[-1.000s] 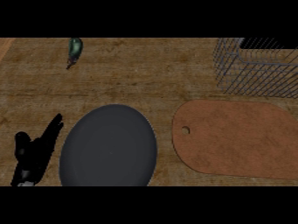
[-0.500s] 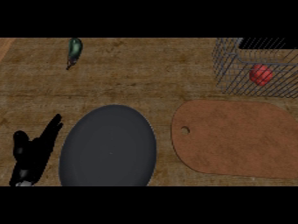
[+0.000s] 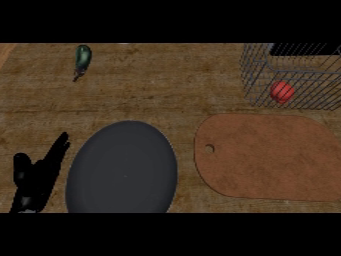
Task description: Pick the bell pepper from the cutting board and place it in the basket
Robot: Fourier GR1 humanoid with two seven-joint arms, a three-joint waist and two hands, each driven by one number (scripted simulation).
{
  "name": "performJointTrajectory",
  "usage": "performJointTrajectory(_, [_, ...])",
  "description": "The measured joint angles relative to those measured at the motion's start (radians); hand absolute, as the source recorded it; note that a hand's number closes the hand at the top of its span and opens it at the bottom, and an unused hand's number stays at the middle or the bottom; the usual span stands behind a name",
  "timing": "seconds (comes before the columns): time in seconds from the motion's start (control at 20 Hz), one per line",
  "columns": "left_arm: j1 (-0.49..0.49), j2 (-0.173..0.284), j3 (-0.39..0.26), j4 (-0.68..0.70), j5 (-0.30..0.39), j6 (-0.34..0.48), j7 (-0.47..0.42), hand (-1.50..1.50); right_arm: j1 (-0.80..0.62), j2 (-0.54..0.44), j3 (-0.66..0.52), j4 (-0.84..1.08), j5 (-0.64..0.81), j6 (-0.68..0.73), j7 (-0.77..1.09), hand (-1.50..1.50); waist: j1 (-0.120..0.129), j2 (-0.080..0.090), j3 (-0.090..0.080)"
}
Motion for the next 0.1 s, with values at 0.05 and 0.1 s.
performJointTrajectory(0.05, [0.000,-0.001,0.000,-0.001,-0.003,0.002,0.001,0.00,0.010,-0.019,-0.013,0.002,-0.006,0.006,0.004,-1.50,0.000,0.000,0.000])
performJointTrajectory(0.1, [0.003,0.001,0.001,-0.004,-0.005,0.001,-0.001,0.00,0.018,-0.040,-0.029,0.006,-0.016,0.014,0.004,-1.50,0.000,0.001,-0.001])
